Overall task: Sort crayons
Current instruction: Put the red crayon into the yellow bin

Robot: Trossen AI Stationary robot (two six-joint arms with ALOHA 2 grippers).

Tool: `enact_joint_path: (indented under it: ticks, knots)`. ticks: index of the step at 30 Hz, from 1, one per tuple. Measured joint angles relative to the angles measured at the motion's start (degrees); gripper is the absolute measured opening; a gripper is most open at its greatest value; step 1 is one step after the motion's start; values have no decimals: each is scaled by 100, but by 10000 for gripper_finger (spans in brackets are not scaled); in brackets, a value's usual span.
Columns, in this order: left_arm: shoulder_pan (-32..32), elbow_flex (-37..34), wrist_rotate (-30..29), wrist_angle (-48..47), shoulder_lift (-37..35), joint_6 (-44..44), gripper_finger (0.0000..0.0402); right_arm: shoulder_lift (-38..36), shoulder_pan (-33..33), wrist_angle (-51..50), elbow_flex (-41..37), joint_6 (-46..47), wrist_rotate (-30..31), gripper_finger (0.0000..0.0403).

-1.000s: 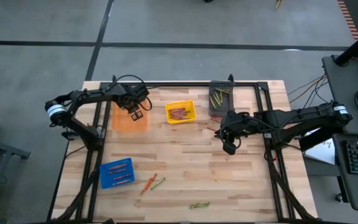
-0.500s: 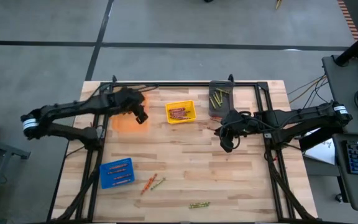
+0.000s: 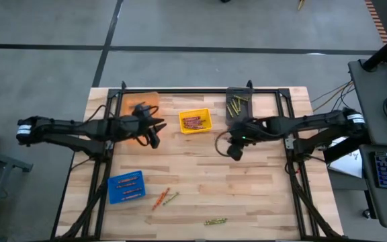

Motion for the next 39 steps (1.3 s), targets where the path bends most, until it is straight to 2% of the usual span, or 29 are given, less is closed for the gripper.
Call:
enact_joint_path:
  ticks: [4, 11, 17, 21, 28, 35, 39]
  knots:
    - [-334, -52, -302, 127, 2, -108, 84, 453, -193, -595, 374, -160, 0, 57]
    - [-548, -35, -384, 305, 46, -88, 84, 1173, -508, -1440, 901, -869, 0, 57]
    - [-552, -35, -384, 331, 53, -62, 84, 1564, -540, -1611, 919, -2727, -10, 57]
    - [-552, -35, -383, 329, 53, -56, 84, 1611, -542, -1501, 691, -3403, -19, 57]
    - [-552, -35, -443, 333, 57, 52, 84, 1609, -591, -1092, 383, -3329, -41, 58]
    - [-552, -35, -465, 333, 57, 72, 84, 1650, -651, -806, 127, -3214, -40, 97]
    - [-552, -35, -469, 334, 57, 72, 84, 1733, -720, -522, 45, -3155, -40, 101]
